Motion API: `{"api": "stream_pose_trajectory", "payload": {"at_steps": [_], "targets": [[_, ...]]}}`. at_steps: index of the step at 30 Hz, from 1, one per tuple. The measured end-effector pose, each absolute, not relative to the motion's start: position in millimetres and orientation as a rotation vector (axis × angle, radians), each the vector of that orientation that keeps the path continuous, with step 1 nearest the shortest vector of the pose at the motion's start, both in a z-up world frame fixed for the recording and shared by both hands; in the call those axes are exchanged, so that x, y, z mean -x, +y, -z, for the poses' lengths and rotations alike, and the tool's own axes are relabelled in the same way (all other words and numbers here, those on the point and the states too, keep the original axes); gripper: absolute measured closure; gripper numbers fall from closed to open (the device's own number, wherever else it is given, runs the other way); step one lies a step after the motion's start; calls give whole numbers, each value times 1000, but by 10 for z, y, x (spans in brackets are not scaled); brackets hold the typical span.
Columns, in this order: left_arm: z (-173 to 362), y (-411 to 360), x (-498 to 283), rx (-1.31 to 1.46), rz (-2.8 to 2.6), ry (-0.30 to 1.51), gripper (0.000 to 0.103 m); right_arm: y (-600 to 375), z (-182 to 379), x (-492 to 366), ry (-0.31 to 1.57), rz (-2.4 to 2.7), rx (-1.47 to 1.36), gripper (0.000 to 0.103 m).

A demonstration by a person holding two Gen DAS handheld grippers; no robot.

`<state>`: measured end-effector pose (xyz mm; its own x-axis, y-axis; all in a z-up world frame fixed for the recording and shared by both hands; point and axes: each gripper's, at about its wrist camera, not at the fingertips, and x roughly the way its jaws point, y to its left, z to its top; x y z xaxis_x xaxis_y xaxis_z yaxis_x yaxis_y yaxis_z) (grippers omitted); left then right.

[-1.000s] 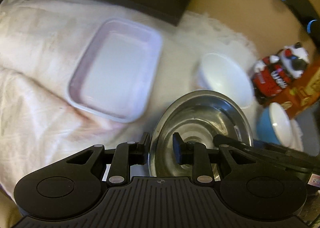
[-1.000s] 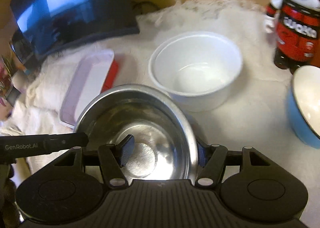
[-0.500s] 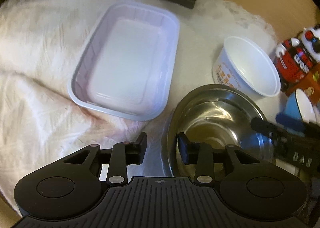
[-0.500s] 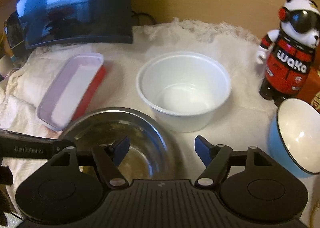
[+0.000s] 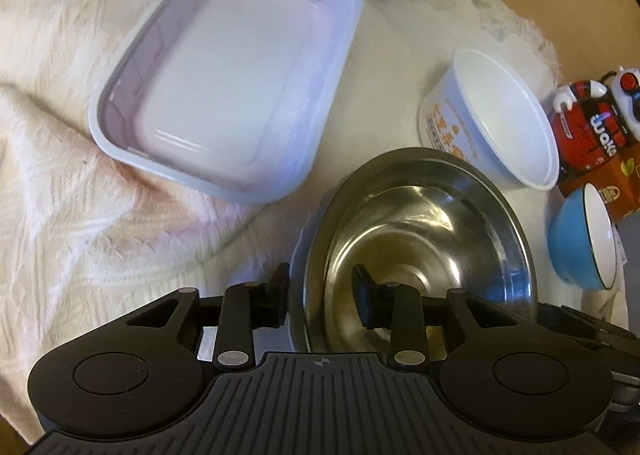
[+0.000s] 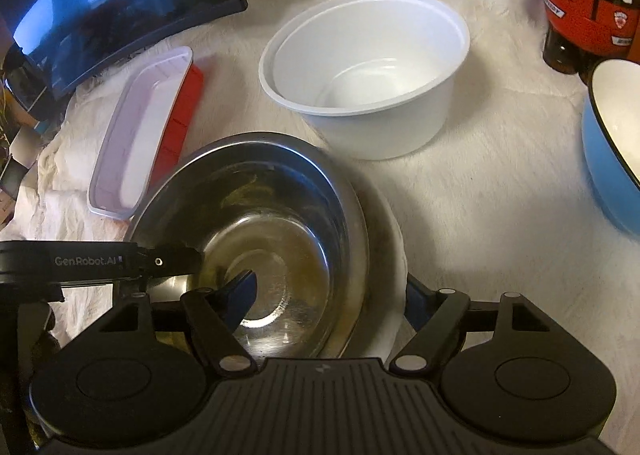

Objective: Organize plates and bowls

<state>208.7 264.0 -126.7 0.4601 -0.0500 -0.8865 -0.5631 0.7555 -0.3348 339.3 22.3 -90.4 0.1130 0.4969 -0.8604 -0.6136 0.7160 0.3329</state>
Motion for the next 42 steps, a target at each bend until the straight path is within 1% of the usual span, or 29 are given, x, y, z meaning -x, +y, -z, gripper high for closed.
{"api": "stream_pose_trajectory", "payload": {"at_steps": [3,11,19,20,28,32,36,37,41,42], "targets": [[1280,2545,-2084,675,-328,1082,59,112,852,-3372,1202,-810,113,26],[1292,2322,-2161,650,-250,1104,59,-219,885,-3357,1232,-767,91,26],[1223,2359,-2110,631,-246,1074,64,-260,897,-3314,1200,-761,87,26],[1185,2372,-2094,623,-254,1060,66,-264,877,-3308,1184,-761,92,26],[690,2404,-1979,565,-355,919,66,-517,448,-3287,971,-725,149,26],[367,2302,-1940,499,-377,798,66,-883,168,-3334,832,-639,191,26],[159,2017,-2111,506,-228,737,66,-1393,-10,-3471,778,-507,183,26],[143,1917,-2181,500,-189,734,66,-1532,-36,-3513,772,-466,175,25],[139,1412,-2471,455,-21,764,66,-2087,-52,-3594,742,-289,157,15],[167,1283,-2539,447,16,778,66,-2214,-49,-3582,735,-257,158,14]]}}
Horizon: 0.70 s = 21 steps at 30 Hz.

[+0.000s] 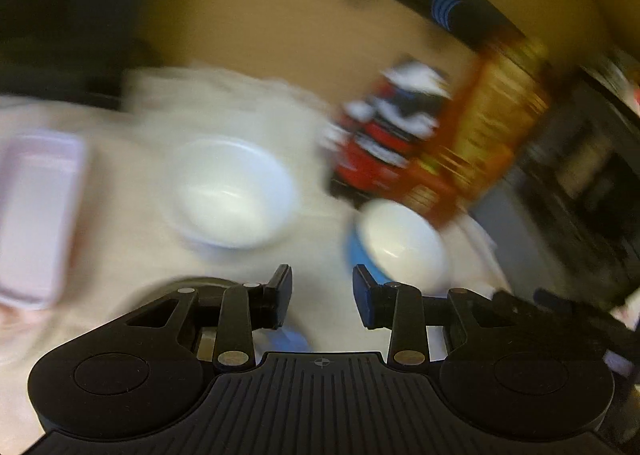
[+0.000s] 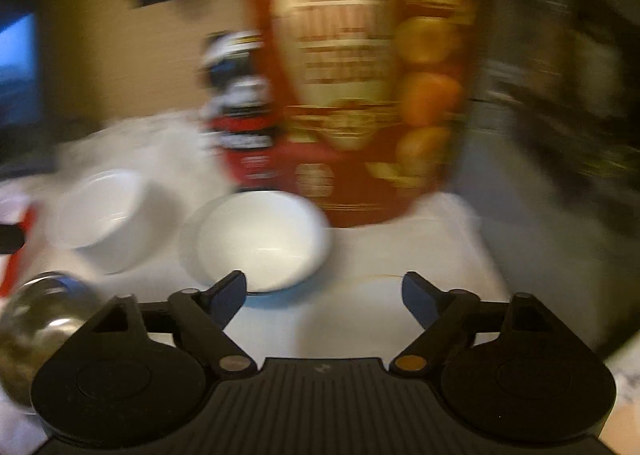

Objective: Organize plates and bowls

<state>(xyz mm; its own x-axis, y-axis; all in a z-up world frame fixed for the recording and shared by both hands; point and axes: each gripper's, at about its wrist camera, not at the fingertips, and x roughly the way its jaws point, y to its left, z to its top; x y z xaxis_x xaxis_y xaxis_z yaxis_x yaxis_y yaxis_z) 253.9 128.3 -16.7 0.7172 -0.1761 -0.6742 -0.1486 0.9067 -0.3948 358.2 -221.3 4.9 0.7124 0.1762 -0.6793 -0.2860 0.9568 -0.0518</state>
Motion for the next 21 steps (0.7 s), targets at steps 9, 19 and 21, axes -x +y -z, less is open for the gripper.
{"api": "stream_pose_trajectory", "payload": {"at_steps": [9,19,21], "targets": [[677,27,-3100,445,318,983,66,-3210,233,-3445,865,-165,96,12],[1052,-467,-3521,422,172,1074,66,-3297,593,-3592,916,-217,19,26],[1059,-498,-3614,409,158,1079,66,-3204,643,-3732,903,-213,55,27]]}}
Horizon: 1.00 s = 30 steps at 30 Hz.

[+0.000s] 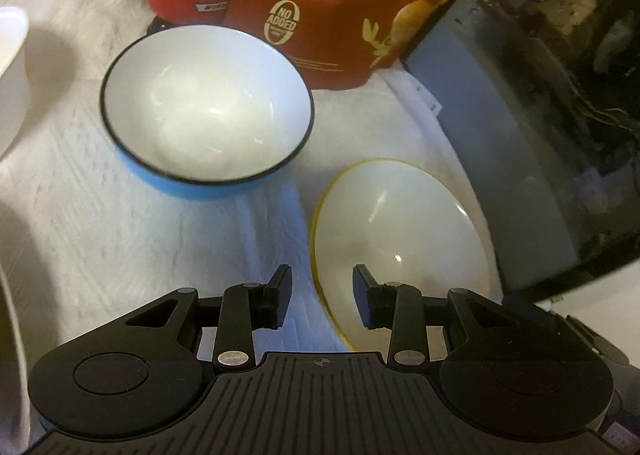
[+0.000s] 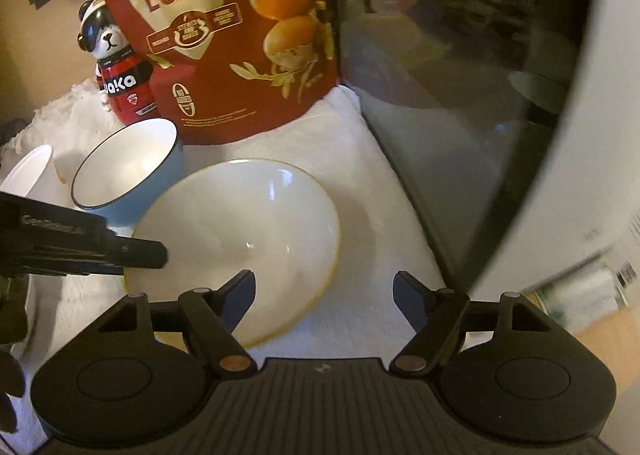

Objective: Organize plates and bowls

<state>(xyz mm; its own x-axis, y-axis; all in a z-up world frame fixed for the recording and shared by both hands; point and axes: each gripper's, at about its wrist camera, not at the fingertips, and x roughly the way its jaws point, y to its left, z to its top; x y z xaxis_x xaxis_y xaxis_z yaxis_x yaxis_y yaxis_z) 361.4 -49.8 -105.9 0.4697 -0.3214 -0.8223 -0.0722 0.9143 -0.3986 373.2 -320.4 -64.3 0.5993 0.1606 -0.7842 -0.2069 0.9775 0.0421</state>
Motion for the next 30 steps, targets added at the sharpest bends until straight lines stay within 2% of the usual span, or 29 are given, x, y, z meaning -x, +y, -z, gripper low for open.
{"api": "stream_pose_trajectory", "payload": {"at_steps": [4,6,7,11,16,20,30], "targets": [[1130,-558,-3768,422,155,1088,66,-3115,752,-4047,909,-236,71,37],[1174,-583,-3813,434,152,1087,80,-3092,828,-4164,930,-249,61,43],[1195,-583,-3817,449,153,1083,82,-3082,874,-4217,947,-253,60,47],[1305,-540,-3880,531,160,1097,82,-3071,972,-4291,1013,-323,30,62],[1273,-514,-3819,503,166,1138,82,-3026,919,-4258,1038,-372,13,62],[1169,-422,-3566,472,122,1132,75,-2835,865,-4091,1057,-452,38,60],[959,124,-2911,427,-92,1088,75,-2165,897,-3743,1129,-714,101,61]]}}
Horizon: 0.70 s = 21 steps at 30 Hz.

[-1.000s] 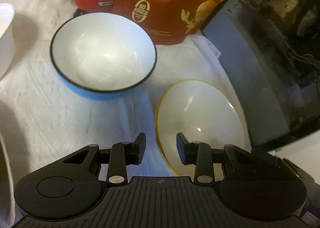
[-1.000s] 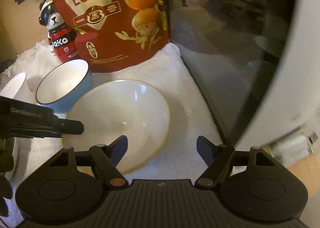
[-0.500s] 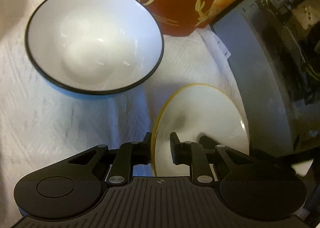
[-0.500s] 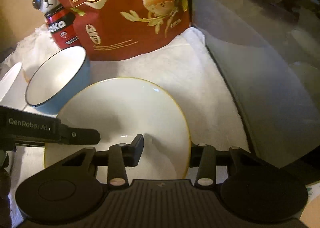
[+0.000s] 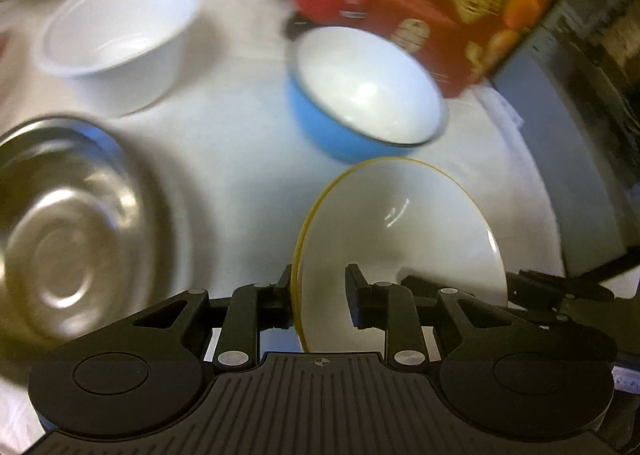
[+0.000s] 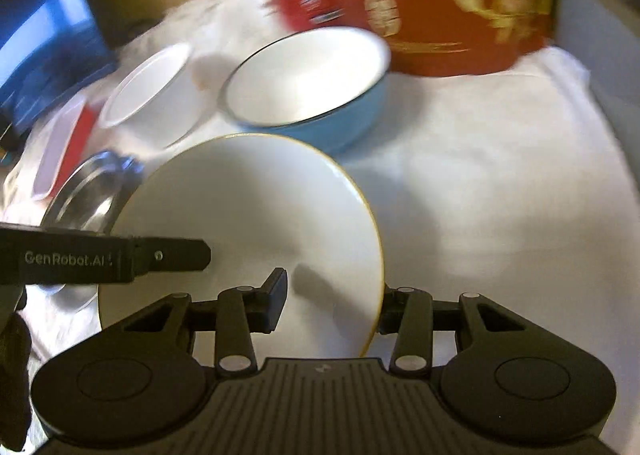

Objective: Organize plates and bowls

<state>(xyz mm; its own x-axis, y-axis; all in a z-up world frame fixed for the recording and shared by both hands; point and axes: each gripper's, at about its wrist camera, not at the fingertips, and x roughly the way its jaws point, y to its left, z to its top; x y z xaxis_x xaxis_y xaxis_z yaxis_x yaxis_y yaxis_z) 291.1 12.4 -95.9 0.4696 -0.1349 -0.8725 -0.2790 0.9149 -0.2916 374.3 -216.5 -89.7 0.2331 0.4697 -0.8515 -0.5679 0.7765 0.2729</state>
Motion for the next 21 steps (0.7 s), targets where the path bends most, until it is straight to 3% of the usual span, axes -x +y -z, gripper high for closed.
{"api": "stream_pose_trajectory", "payload": {"at_steps": [21], "targets": [[1069,275,-2877,471,-82,1130,73,-2051,873,-3713,1115,-747,157,59]]}}
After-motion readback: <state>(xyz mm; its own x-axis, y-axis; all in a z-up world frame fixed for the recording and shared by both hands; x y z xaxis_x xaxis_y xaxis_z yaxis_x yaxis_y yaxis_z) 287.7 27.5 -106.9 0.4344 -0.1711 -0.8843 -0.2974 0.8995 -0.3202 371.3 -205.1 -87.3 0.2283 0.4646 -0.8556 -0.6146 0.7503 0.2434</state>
